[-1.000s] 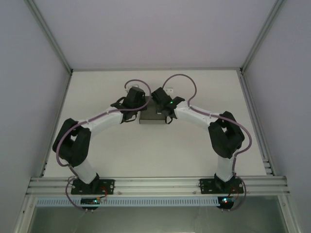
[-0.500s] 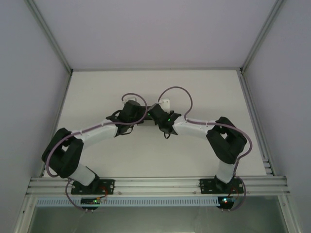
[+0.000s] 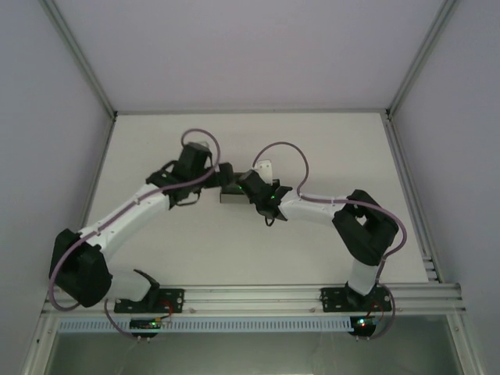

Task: Assemble paper box

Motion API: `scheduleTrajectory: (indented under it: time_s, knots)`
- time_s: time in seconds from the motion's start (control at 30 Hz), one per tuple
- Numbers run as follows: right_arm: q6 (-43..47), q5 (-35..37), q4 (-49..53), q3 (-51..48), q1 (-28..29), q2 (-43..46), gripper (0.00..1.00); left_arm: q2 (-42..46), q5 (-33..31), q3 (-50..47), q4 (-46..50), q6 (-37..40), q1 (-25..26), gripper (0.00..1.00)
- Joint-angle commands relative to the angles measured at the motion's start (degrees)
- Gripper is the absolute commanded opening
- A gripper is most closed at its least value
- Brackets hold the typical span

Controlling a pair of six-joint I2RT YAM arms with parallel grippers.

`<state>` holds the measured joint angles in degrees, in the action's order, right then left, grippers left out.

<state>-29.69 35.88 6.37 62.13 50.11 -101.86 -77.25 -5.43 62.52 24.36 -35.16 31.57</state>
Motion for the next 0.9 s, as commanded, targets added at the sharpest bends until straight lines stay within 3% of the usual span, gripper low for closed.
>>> scheduleTrajectory:
  time_s: [0.0, 0.1, 0.27, 0.33, 0.67, 0.87]
  knots:
    - [2.8, -1.6, 5.4, -1.8, 1.0, -1.2, 0.03, -0.5, 9.9, 5.8, 5.0, 0.2, -7.5, 1.00]
    - [2.9, -1.8, 4.4, -2.3, 1.0, -1.3, 0.04, -6.2, 15.4, 8.1, 4.5, -1.0, -11.1, 1.00]
    - [2.8, -1.8, 4.3, -2.1, 1.2, -1.9, 0.05, -17.0, 28.0, 10.3, 1.8, -1.8, -12.0, 1.00]
    - [3.0, -1.7, 4.5, -2.0, 1.4, -1.9, 0.05, -19.7, 31.8, 9.4, -0.8, -2.4, -12.0, 0.94]
    - [4.7, -3.3, 4.2, -3.5, 2.8, -1.3, 0.11, -25.2, 34.1, 2.1, -7.8, -4.8, -11.9, 0.76]
    - [5.9, -3.8, 4.6, -4.5, 3.9, 1.4, 0.24, -27.1, 34.0, -2.7, -11.5, -6.3, -11.8, 0.66]
